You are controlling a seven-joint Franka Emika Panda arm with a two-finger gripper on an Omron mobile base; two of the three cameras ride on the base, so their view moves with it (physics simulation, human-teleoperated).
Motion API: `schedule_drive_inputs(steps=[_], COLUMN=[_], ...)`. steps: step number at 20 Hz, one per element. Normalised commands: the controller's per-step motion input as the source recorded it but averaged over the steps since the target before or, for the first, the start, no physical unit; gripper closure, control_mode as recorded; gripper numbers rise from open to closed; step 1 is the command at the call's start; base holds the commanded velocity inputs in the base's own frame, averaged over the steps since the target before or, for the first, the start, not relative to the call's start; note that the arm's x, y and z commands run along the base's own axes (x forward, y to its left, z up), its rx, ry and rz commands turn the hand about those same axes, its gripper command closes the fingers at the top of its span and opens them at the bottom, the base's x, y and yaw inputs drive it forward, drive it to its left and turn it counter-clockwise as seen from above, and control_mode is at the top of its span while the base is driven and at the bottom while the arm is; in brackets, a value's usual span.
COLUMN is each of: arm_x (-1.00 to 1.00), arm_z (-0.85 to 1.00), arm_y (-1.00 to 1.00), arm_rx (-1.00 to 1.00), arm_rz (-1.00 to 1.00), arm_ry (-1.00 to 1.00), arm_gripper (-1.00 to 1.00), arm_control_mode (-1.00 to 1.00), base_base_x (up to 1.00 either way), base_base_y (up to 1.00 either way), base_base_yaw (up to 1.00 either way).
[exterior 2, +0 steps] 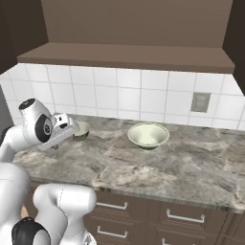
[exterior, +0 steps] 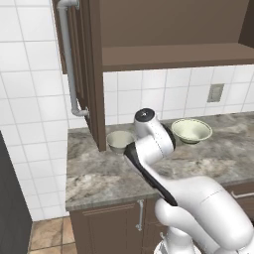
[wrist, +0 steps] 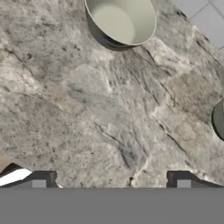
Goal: Pick up the bowls on the counter and stack them on top of one another in the open cabinet. Place the smaller bowl on top of the larger bowl.
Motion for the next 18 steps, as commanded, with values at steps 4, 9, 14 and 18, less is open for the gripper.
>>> schedule_drive_inputs(steps=[4,9,14,18], arm_x=[0.32,0.33,0.32,0.26], arm_z=[-0.06,0.00,0.00,0.00], arm_y=[0.14,0.14,0.23,0.30], arm_rx=[-0.07,-0.04,0.00,0.00], arm_rz=[0.00,0.00,0.00,0.00], arm_ry=[0.00,0.00,0.01,0.01], arm_gripper=[-1.00,-1.00,-1.00,-1.00], arm_control_mode=[-1.00,-1.00,-1.00,-1.00], base_base_x=[0.00,0.00,0.00,0.00], base_base_y=[0.00,0.00,0.00,0.00], base_base_yaw=[0.00,0.00,0.00,0.00])
